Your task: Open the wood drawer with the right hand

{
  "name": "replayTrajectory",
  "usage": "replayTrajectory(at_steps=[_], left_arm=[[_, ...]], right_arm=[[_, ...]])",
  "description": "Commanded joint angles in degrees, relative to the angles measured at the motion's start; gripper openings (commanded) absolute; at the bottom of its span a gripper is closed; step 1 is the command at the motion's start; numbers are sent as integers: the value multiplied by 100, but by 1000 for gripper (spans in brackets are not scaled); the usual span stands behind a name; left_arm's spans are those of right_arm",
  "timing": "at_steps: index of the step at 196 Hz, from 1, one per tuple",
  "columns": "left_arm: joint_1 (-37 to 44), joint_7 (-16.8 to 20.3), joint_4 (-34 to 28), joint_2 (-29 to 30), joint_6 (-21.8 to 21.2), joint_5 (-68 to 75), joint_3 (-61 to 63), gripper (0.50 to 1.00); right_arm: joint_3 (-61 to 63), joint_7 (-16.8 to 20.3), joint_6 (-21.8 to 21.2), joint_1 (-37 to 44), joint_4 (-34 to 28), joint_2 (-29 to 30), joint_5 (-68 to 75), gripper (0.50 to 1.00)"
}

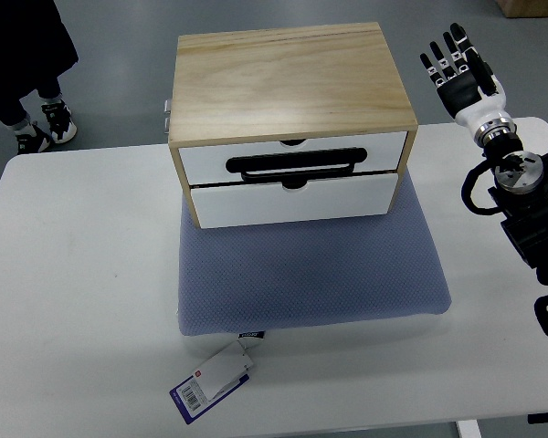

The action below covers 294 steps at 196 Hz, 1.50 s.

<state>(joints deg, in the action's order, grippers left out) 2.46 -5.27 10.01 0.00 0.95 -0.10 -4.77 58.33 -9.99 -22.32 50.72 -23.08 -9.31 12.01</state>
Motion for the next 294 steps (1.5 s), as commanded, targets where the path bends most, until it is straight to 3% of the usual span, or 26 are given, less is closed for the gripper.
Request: replayTrajectory(at_steps=[1,65,68,86,87,98,108,109,128,147,157,158,160,177,178,192,213,246,294], left_arm=[[0,0,19,0,10,1,2,1000],[0,0,27,0,72,1,11,1000],[0,0,36,0,72,10,20,1000],[0,0,45,0,80,10,20,1000],[0,0,45,0,80,19,20,1000],[0,0,45,0,80,19,29,1000],[0,0,45,0,80,19,29,1000],[0,0,45,0,80,19,29,1000],[-9,0,45,0,80,28,29,1000],[-9,0,45,0,80,28,29,1000],[-9,0,45,0,80,28,29,1000],[-9,0,45,0,80,28,29,1000],[-9,0,45,0,80,28,29,1000],[-9,0,45,0,80,28,29,1000],[-9,0,54,0,89,28,37,1000],[-18,0,63,0,89,28,37,1000],[-18,0,98,0,89,28,29,1000],[-18,0,124,0,89,19,20,1000],[-18,0,115,0,80,10,11,1000]], right_arm=[[-331,6,-1,184,-109,-89,-146,946],[-2062,357,-238,1572,-249,-854,-1632,946],[-2527,454,-387,1950,-416,-1073,-2105,946],[-2862,550,-466,2197,-618,-1232,-2467,946],[-3262,664,-562,2501,-949,-1406,-2945,946],[-3661,779,-668,2829,-1373,-1618,-3415,946],[-3662,779,-668,2829,-1374,-1618,-3416,946],[-3992,909,-799,3151,-1844,-1818,-3790,946],[-4698,1139,-1081,3769,-2604,-2040,-4215,946],[-5708,1324,-1268,4569,-3254,-2066,-4435,946],[-5709,1324,-1268,4570,-3255,-2066,-4435,946],[-6223,1376,-1268,5066,-3647,-2058,-4462,946],[-6350,1385,-1268,5175,-3746,-2058,-4462,946],[-6676,1421,-1268,5528,-4064,-2023,-4462,946],[-6963,1455,-1268,5910,-4447,-1962,-4453,946],[-7177,1500,-1268,6274,-4898,-1838,-4418,946],[-7353,1561,-1268,6556,-5215,-1557,-4251,946],[-7476,1588,-1268,6521,-5224,-1232,-3804,944],[-7467,1588,-1268,6222,-5259,-1275,-3003,944]])
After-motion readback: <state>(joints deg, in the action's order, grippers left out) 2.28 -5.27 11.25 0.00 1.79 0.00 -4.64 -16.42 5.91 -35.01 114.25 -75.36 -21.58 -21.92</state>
